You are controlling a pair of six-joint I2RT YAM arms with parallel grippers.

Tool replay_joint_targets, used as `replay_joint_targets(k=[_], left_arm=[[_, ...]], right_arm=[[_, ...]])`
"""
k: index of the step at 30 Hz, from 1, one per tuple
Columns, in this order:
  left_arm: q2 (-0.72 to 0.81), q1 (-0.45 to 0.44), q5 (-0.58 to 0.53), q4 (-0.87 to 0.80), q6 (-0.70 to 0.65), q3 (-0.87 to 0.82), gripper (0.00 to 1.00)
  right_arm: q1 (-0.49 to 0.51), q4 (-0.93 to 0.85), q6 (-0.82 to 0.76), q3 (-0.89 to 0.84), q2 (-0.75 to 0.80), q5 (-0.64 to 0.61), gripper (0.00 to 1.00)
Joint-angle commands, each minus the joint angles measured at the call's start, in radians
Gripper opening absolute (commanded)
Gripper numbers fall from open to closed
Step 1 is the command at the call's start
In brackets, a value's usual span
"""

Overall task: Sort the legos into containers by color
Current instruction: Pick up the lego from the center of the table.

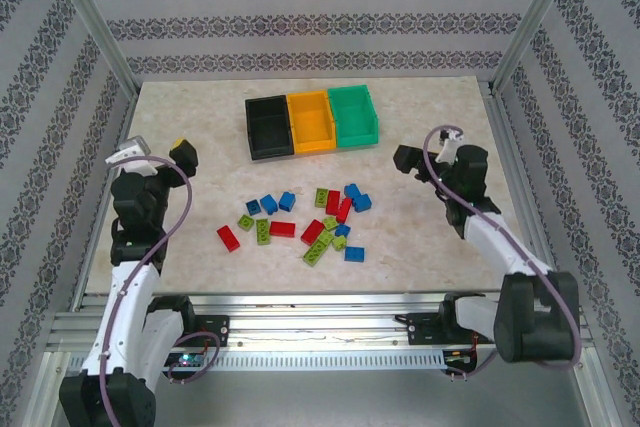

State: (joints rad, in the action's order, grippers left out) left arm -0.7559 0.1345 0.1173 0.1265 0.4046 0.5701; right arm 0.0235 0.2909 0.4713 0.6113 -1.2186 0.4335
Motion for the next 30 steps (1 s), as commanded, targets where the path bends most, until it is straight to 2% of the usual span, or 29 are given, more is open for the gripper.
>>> replay_joint_targets(k=[1, 3, 6, 9, 12, 16, 20, 24, 26, 30], left_arm=[[-0.064, 0.014, 0.183, -0.393, 0.096, 0.122, 0.99], [-0.154, 0.014, 0.209, -0.607, 0.068, 0.231, 0.99], [-0.341, 0.017, 0.231, -0.903, -0.043, 0.400, 0.99], [-0.450, 0.017, 0.258, -1.025, -0.110, 0.438, 0.99], [-0.453, 0.017, 0.300, -0.990, -0.086, 0.364, 1.00], [-0.395, 0.018, 0.350, -0.853, -0.028, 0.230, 1.00], [-0.380, 0.019, 0.323, -0.883, -0.051, 0.242, 1.00], [-0.343, 0.019, 0.328, -0.865, -0.036, 0.215, 1.00], [-0.328, 0.019, 0.324, -0.860, -0.033, 0.210, 1.00], [-0.320, 0.019, 0.312, -0.859, -0.031, 0.206, 0.99]], right_arm=[[0.053, -0.212, 0.113, 0.076, -0.103, 0.196, 0.86], [0.096, -0.303, 0.096, 0.124, -0.173, 0.209, 0.76], [0.168, -0.437, 0.040, 0.181, -0.256, 0.128, 0.69], [0.243, -0.560, -0.040, 0.233, -0.311, -0.021, 0.68], [0.302, -0.619, -0.087, 0.262, -0.352, -0.127, 0.68], [0.349, -0.669, -0.102, 0.308, -0.411, -0.162, 0.67], [0.391, -0.737, -0.130, 0.369, -0.462, -0.271, 0.66], [0.407, -0.763, -0.145, 0.405, -0.494, -0.320, 0.64], [0.408, -0.762, -0.145, 0.413, -0.507, -0.323, 0.60], [0.410, -0.780, -0.153, 0.433, -0.520, -0.305, 0.42]])
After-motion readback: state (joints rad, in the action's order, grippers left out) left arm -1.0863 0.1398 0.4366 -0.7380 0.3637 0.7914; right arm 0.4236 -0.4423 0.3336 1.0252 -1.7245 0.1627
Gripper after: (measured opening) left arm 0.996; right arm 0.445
